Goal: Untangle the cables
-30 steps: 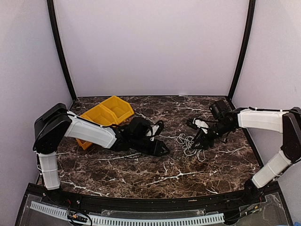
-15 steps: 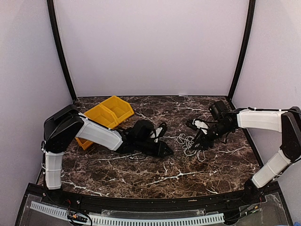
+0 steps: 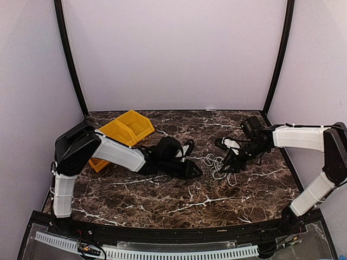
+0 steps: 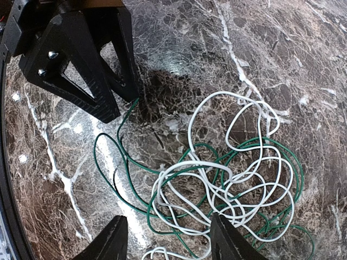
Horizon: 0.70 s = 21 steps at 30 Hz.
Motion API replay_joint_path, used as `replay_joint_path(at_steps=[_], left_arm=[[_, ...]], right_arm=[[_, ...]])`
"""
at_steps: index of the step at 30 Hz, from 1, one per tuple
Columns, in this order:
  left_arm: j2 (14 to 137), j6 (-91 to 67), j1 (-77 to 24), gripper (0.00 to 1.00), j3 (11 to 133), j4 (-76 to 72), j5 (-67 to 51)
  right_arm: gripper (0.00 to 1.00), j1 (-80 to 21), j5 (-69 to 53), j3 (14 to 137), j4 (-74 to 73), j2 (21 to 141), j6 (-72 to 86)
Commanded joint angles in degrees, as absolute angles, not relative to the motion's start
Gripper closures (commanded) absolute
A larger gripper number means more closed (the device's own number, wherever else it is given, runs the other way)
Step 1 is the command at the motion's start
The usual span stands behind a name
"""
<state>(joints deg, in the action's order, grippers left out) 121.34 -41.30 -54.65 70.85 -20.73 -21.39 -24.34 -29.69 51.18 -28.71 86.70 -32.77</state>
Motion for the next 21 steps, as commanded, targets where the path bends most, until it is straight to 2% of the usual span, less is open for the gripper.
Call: replay_joint_path(at_steps=[1,7,9,13,16,21], left_arm=[[121.5,-41.6,-54.7,0.66,72.2,-19.9,-21.2],[121.2,-42.6,-54.5,0.63,73.0,-14.0,-16.3],[120.5,-42.7,-54.6,0.55,73.1,-11.9,-14.0],[120.2,-42.4,-54.6,0.5,73.2,-9.8,-11.7],[120.1,-42.8,-54.6,0.53,72.3,-13.1,-13.5],[120.6,-43.6,-54.5,0.64,70.9,-18.6,-18.0]], right_arm=[[0.46,-24.7,-29.4,50.9,-27.6,87.4,-33.6],[0.46,-24.7,-29.0,50.9,-27.8,87.5,-33.7],[0.47,-24.8,-28.9,50.9,-27.6,87.4,-33.7],[0.46,-24.8,-28.6,51.1,-27.6,87.7,-33.8],[0.47,-24.8,-28.4,51.1,-27.8,87.8,-33.8],[0.47,-24.9,-28.3,51.1,-27.7,87.9,-33.9]])
